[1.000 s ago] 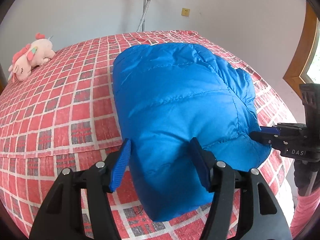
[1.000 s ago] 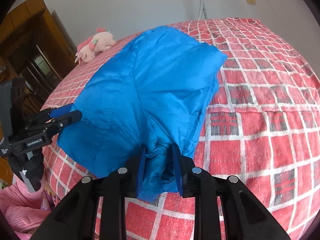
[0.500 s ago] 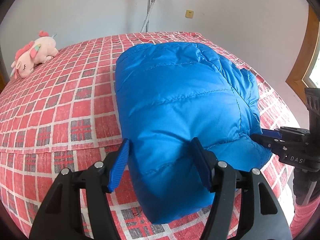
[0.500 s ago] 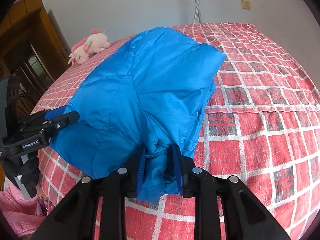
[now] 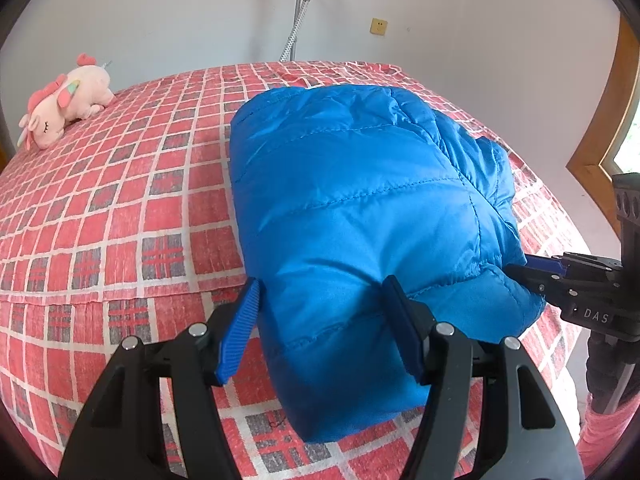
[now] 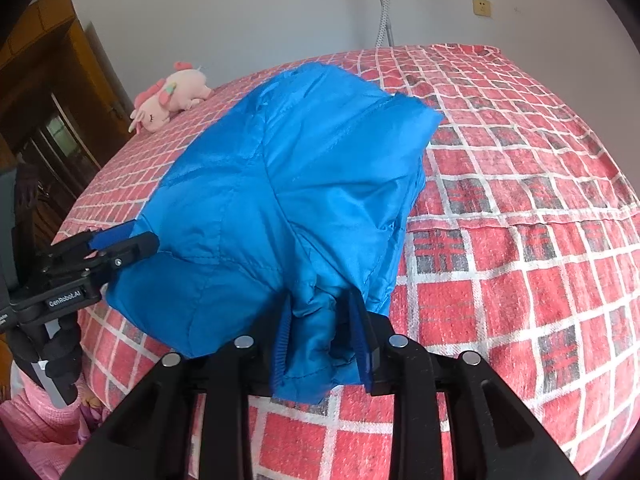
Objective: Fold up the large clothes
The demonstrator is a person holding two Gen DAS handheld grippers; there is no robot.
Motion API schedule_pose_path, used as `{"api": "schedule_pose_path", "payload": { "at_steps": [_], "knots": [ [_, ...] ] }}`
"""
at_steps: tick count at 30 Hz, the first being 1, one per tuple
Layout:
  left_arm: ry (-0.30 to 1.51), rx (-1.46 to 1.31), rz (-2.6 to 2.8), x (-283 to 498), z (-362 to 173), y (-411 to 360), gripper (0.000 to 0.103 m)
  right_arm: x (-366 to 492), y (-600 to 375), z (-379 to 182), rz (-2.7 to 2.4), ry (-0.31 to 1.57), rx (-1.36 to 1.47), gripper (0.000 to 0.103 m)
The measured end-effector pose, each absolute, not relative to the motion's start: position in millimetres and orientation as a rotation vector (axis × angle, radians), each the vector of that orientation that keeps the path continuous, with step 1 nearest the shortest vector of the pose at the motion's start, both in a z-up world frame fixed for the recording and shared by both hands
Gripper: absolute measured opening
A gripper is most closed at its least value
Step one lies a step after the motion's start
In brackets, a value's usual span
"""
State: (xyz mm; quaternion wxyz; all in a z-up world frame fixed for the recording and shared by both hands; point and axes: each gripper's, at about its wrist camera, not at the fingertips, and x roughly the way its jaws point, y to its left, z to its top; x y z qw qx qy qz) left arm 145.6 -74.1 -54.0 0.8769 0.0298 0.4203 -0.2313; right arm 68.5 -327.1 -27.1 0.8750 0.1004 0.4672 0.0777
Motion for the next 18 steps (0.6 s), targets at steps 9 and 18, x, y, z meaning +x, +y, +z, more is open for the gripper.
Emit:
{"api": "schedule_pose_path", "payload": {
  "at_steps": [9, 18],
  "knots": [
    [0.883, 0.022, -0.491, 163.6, -29.2, -45.2, 0.072, 66.5, -350.0, 6.4, 0.116, 0.938, 0.244, 0.081],
    [0.972, -0.012, -0.539, 191.6, -37.5, -39.5, 0.075, 90.7, -357.8, -8.8, 0.198, 1.037, 0.377, 0.084]
  ]
}}
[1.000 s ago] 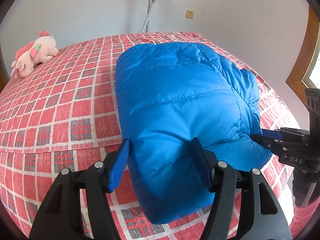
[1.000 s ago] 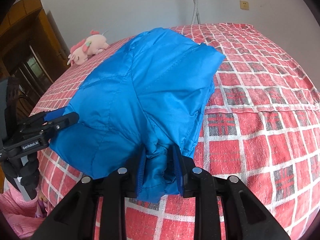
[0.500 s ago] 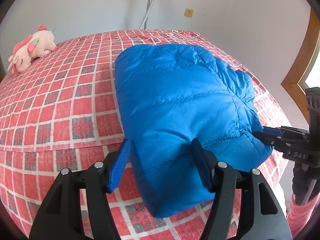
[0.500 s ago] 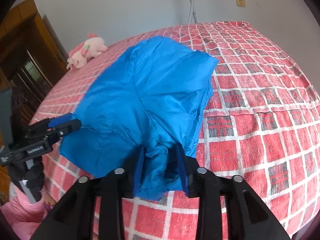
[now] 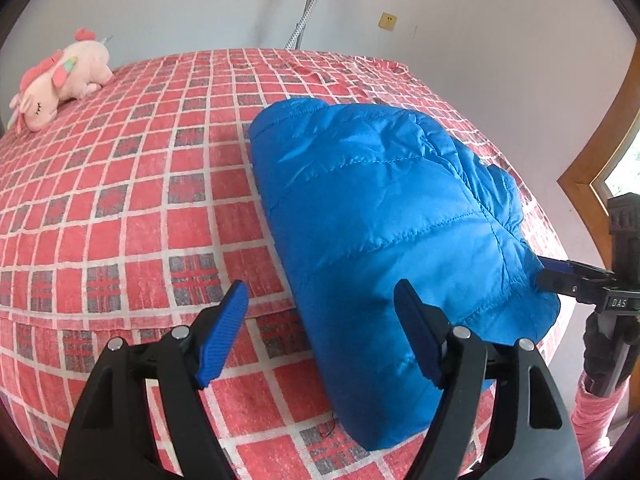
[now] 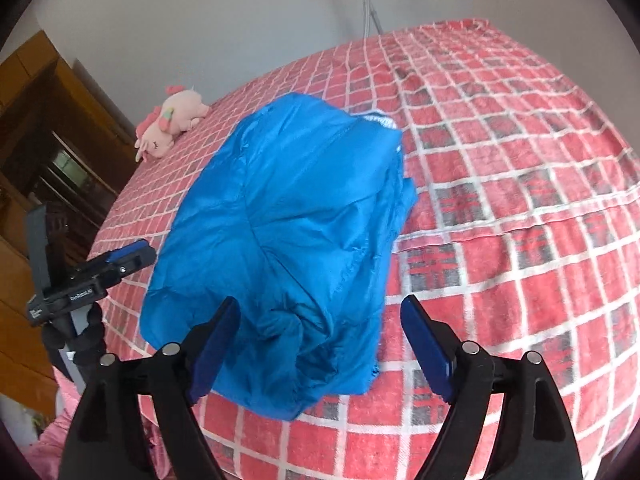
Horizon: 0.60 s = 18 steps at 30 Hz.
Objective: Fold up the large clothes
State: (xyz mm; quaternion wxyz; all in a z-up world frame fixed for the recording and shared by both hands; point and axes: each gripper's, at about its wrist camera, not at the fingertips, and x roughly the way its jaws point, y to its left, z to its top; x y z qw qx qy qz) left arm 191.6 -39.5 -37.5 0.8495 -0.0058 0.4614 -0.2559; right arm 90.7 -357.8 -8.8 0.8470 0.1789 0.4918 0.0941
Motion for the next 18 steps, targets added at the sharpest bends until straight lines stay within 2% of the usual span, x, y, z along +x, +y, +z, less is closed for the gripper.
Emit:
{"api": "schedule_pose_path", "payload": {
  "at_steps": [4, 9, 18],
  "knots": [
    [1.003, -0.010, -0.567, 199.8, -43.9, -46.9, 0.079, 103.6, -351.9, -18.4, 0.178, 1.088, 0.358, 0.089],
    [1.040, -0.047, -0.607, 214.4, -55.5, -49.8, 0.089, 115.5, -354.0, -33.4, 0.192, 1.128, 0.397, 0.096],
    [1.089, -0.079, -0.686, 229.0, -75.0, -66.5, 0.092, 132.6, -357.4, -64.8, 0.262, 1.171, 0.492, 0.094]
  ]
}}
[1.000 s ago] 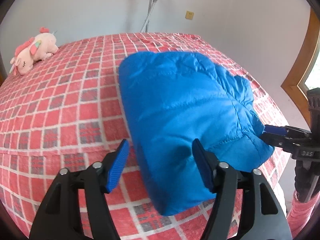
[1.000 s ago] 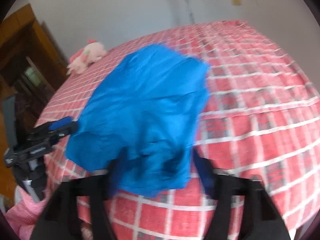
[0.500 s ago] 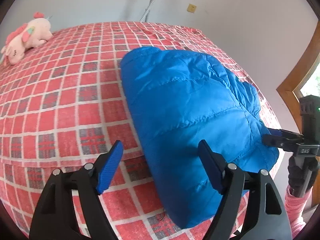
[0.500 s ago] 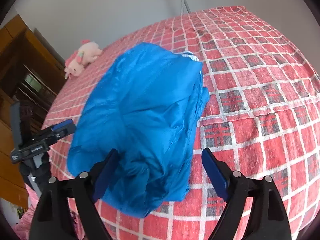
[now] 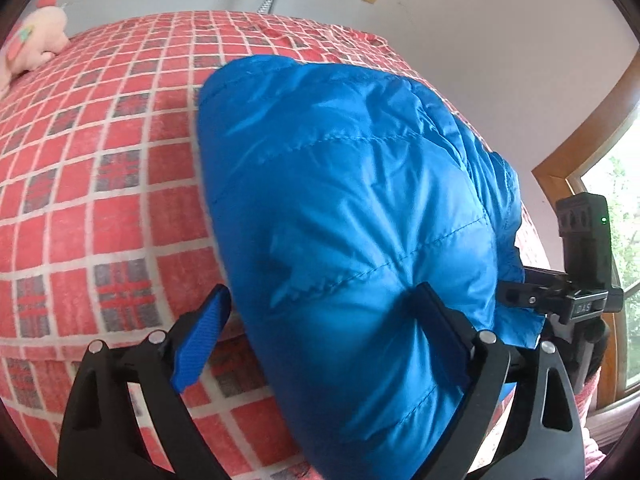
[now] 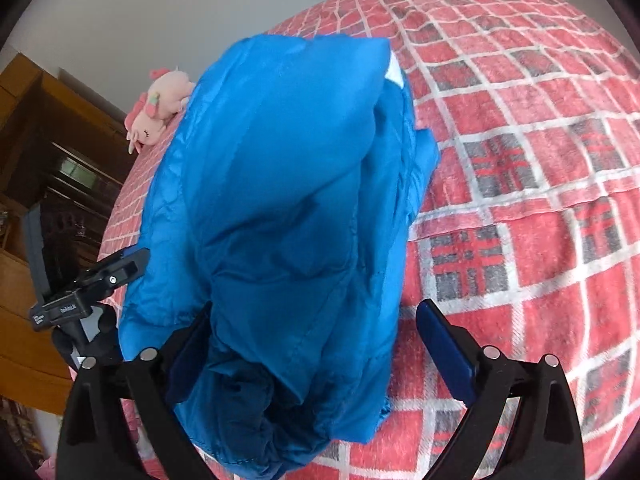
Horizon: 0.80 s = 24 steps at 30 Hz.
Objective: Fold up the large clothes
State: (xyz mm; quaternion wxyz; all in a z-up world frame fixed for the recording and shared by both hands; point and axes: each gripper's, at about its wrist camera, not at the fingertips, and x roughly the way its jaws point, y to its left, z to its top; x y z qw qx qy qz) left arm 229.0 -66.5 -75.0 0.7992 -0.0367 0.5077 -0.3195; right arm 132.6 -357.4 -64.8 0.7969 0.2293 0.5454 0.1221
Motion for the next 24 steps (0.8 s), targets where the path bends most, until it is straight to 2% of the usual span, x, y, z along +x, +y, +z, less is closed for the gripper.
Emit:
{"api": "schedule_pose_path", "payload": {
  "at_steps": [5, 11, 15, 17, 24],
  "knots": [
    [1.085, -0.100, -0.706, 233.8, -81.4, -74.2, 0.091, 136.0, -355.4, -70.7, 0.330, 1.161, 0.526, 0.079],
    [1.042, -0.138, -0.725, 229.4, -74.4, -65.4, 0.068, 129.5, -355.9, -64.4, 0.381, 1.087, 0.514, 0.057],
    [0.973, -0.153, -0.727, 222.3, -61.4, -59.4, 0.054, 124.0, -355.5, -53.8, 0.402, 1.032, 0.475, 0.051],
    [0.930, -0.149, -0.729, 216.2, -54.1, -57.6, 0.050, 123.1, -353.1, -48.2, 0.406, 1.011, 0.458, 0.049],
    [0.821, -0.170, -0.678, 207.1, -29.9, -36.4, 0.047, 141.1, -324.6, -16.4, 0.453, 0.907, 0.346, 0.046]
  ]
}}
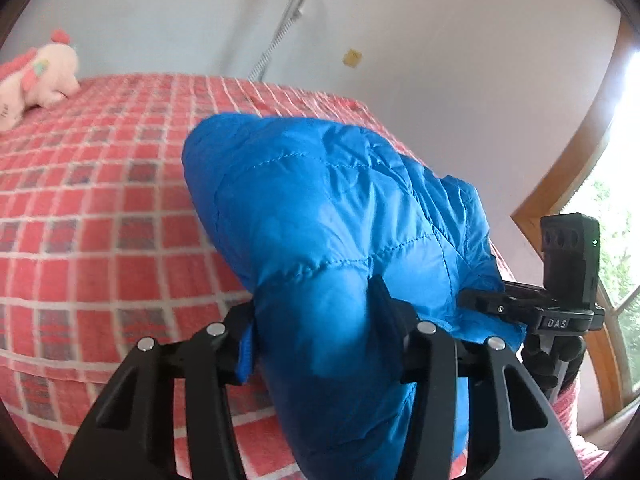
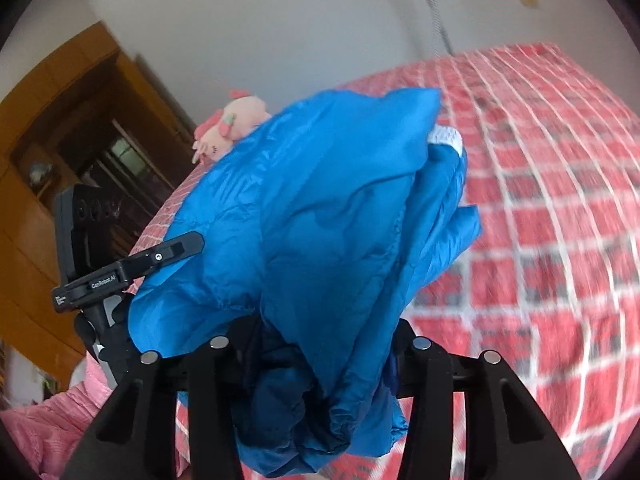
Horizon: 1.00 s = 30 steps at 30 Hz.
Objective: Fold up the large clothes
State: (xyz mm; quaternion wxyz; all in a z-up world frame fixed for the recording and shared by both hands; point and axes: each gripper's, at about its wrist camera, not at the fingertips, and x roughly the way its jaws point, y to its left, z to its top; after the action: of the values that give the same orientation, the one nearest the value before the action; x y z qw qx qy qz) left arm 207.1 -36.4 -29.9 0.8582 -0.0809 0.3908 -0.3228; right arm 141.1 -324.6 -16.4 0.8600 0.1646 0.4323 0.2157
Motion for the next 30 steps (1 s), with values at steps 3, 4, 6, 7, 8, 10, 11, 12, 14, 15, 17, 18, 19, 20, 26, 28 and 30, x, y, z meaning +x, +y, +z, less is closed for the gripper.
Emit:
{"api": "schedule_pose_path", "payload": {
  "at_steps": [3, 4, 6, 7, 8, 10, 11, 12, 14, 15, 17, 18, 19, 20, 26, 28, 30],
  "knots": [
    [0.756, -0.185, -0.625, 206.1, -18.6, -12.7, 0.047, 161.6, -302.4, -8.7, 0.515, 0.883, 0.321, 0.046],
    [0.743, -0.193, -0.602, 207.7, -15.1, -2.4, 0.047, 167.4, -295.8, -8.2, 0.529, 0.877, 0.316, 0.046],
    [0.735, -0.210, -0.566, 211.9, -12.4, 12.3, 0.047, 182.2, -281.8, -5.5, 0.561, 0.861, 0.286, 0.046],
    [0.729, -0.210, -0.547, 213.5, -12.5, 19.8, 0.047, 189.6, -274.3, -5.7, 0.574, 0.855, 0.269, 0.046],
    [0.725, -0.206, -0.521, 216.4, -14.5, 27.9, 0.047, 192.7, -270.4, -6.8, 0.584, 0.853, 0.257, 0.046],
    [0.734, -0.200, -0.489, 222.6, -20.6, 36.8, 0.048, 209.7, -254.0, -14.7, 0.610, 0.862, 0.223, 0.046],
    [0.761, -0.205, -0.470, 228.5, -28.8, 42.8, 0.048, 218.4, -247.3, -22.3, 0.618, 0.879, 0.213, 0.046],
    [0.784, -0.206, -0.460, 233.2, -34.9, 46.1, 0.048, 224.0, -241.8, -27.7, 0.622, 0.896, 0.209, 0.046],
    [0.842, -0.209, -0.438, 245.8, -54.8, 51.1, 0.052, 238.6, -233.1, -48.5, 0.611, 0.944, 0.190, 0.049],
    [0.860, -0.214, -0.435, 249.0, -64.8, 53.8, 0.055, 240.0, -233.1, -53.9, 0.609, 0.949, 0.200, 0.051],
    [0.854, -0.217, -0.447, 250.0, -70.1, 55.6, 0.058, 242.1, -237.8, -61.3, 0.614, 0.966, 0.243, 0.052],
    [0.854, -0.207, -0.445, 249.3, -69.2, 53.0, 0.059, 241.4, -240.1, -62.9, 0.614, 0.974, 0.252, 0.053],
    [0.855, -0.199, -0.440, 247.8, -68.2, 50.9, 0.060, 239.0, -240.5, -63.3, 0.609, 0.980, 0.252, 0.055],
    [0.857, -0.192, -0.435, 250.1, -66.9, 49.4, 0.062, 238.8, -241.6, -64.2, 0.599, 0.996, 0.260, 0.059],
    [0.893, -0.202, -0.417, 245.2, -58.9, 51.2, 0.074, 226.5, -259.7, -55.2, 0.568, 1.017, 0.318, 0.075],
    [0.886, -0.203, -0.412, 239.1, -57.0, 57.1, 0.077, 211.0, -263.5, -45.3, 0.562, 0.994, 0.313, 0.075],
    [0.871, -0.200, -0.409, 226.2, -52.6, 59.9, 0.077, 201.0, -266.3, -36.0, 0.566, 0.978, 0.304, 0.075]
  ]
}}
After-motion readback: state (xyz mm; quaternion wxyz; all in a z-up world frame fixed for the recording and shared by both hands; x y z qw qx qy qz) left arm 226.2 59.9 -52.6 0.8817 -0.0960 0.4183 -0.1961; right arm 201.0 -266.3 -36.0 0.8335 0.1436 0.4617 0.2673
